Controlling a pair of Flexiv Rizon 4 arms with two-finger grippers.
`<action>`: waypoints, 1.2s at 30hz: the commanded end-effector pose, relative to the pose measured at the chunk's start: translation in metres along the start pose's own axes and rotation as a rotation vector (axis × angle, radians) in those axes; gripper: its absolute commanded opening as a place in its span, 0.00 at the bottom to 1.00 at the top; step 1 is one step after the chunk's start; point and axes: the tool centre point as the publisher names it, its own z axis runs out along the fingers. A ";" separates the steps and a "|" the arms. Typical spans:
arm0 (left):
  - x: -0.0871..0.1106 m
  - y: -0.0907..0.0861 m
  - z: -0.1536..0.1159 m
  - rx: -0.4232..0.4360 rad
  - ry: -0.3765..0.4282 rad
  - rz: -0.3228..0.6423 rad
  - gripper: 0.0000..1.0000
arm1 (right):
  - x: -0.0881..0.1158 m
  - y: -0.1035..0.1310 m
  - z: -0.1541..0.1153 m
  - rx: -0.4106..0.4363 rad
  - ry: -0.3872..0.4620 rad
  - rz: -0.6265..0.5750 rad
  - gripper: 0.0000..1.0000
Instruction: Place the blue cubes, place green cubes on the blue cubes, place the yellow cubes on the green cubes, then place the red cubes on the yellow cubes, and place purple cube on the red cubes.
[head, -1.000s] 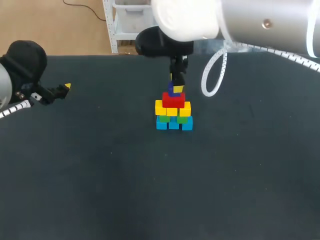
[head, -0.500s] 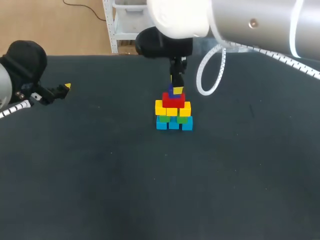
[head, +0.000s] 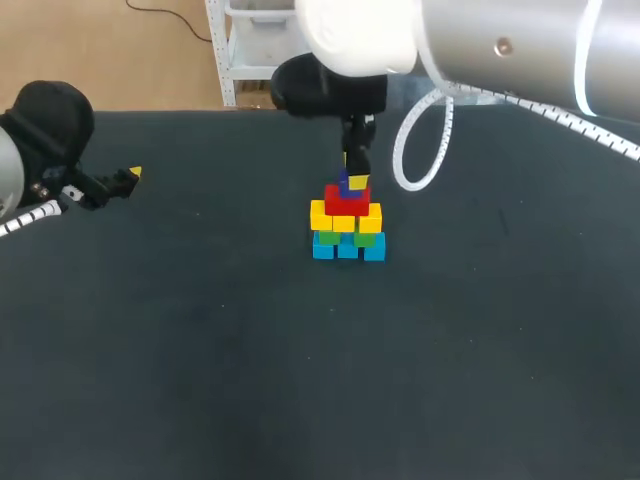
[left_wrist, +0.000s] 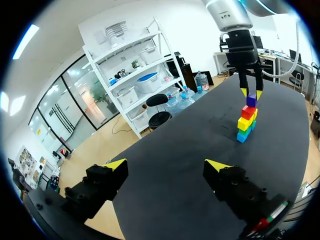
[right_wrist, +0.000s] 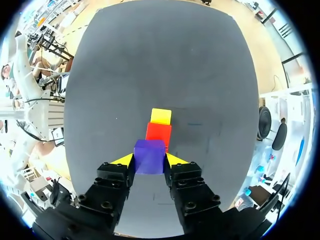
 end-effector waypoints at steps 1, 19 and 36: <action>0.000 0.000 0.001 0.000 -0.003 -0.001 1.00 | -0.001 -0.001 0.001 0.000 -0.002 -0.001 0.00; 0.000 0.000 0.001 0.000 -0.003 -0.001 1.00 | -0.005 -0.005 0.004 -0.005 0.000 -0.009 0.00; 0.000 0.000 0.001 0.000 -0.003 -0.001 1.00 | -0.004 -0.007 0.007 -0.012 -0.004 -0.008 0.00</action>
